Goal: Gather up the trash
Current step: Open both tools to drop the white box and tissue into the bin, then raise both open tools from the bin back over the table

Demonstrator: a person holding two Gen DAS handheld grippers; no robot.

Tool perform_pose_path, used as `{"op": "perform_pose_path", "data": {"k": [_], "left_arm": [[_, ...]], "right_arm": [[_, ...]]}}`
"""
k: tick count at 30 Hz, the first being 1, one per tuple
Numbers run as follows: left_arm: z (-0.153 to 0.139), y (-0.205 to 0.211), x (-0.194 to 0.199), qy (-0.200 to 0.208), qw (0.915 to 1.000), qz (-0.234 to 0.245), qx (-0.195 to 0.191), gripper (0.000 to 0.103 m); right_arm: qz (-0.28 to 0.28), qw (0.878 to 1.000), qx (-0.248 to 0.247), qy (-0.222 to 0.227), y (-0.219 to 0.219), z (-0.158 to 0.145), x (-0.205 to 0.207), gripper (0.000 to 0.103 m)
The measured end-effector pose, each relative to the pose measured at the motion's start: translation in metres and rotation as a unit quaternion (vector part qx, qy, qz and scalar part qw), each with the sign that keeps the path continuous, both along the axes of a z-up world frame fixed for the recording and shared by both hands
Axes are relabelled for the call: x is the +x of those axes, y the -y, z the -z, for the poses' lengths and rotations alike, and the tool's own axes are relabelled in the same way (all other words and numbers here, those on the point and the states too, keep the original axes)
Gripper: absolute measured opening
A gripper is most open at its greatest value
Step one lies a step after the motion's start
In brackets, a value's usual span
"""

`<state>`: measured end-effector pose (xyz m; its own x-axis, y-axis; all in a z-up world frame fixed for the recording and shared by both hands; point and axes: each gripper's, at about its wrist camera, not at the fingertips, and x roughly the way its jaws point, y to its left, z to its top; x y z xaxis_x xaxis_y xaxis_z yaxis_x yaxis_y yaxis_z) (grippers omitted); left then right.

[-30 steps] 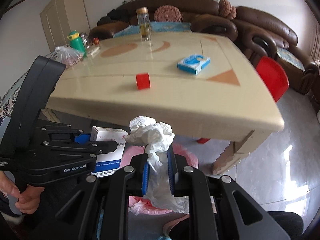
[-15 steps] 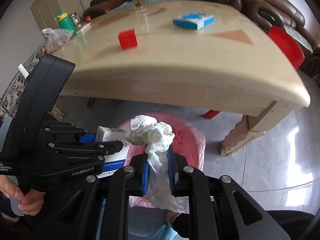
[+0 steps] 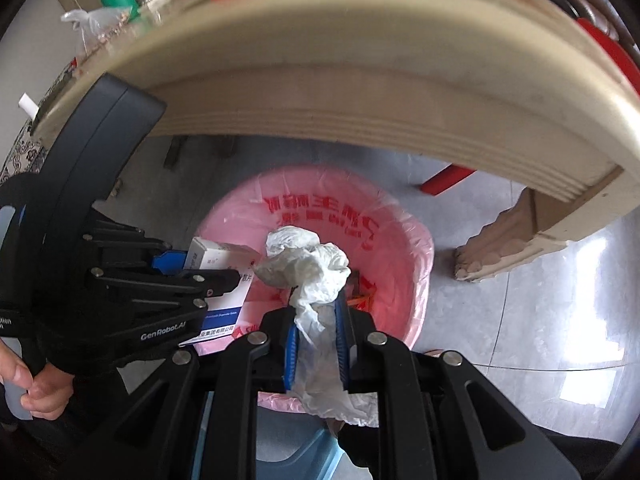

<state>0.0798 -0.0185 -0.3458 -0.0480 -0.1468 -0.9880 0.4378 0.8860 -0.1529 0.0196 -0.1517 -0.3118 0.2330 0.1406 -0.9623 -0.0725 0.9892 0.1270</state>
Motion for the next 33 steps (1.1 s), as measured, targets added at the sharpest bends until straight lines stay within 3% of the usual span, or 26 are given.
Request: {"op": "perform_pose_path", "data": {"k": [10, 12, 13, 15, 17, 25, 33], "left_arm": [[0.014, 0.001, 0.004, -0.026, 0.9996, -0.003, 0.004, 0.021], [0.014, 0.002, 0.005, -0.027, 0.9996, -0.004, 0.004, 0.027], [0.013, 0.001, 0.005, -0.023, 0.9997, -0.005, 0.008, 0.032], [0.014, -0.002, 0.007, -0.011, 0.9996, -0.010, 0.024, 0.042], [0.013, -0.008, 0.011, -0.015, 0.9994, -0.025, 0.019, 0.057], [0.008, -0.009, 0.009, 0.012, 0.9992, -0.022, 0.030, 0.067], [0.004, -0.014, 0.012, 0.018, 0.9990, -0.026, 0.032, 0.073]], "right_arm": [[-0.015, 0.999, 0.007, -0.030, -0.002, 0.024, 0.006, 0.019], [-0.020, 0.999, 0.007, -0.032, -0.004, 0.025, 0.007, 0.029], [-0.022, 0.999, 0.001, -0.031, -0.005, 0.026, 0.008, 0.043], [-0.020, 0.999, -0.016, -0.030, -0.006, 0.028, 0.009, 0.055], [-0.018, 0.999, -0.019, -0.029, -0.005, 0.029, 0.010, 0.076], [-0.024, 0.999, -0.016, -0.037, -0.007, 0.033, 0.010, 0.076], [0.004, 0.999, 0.002, -0.039, 0.006, 0.028, 0.008, 0.077]]}}
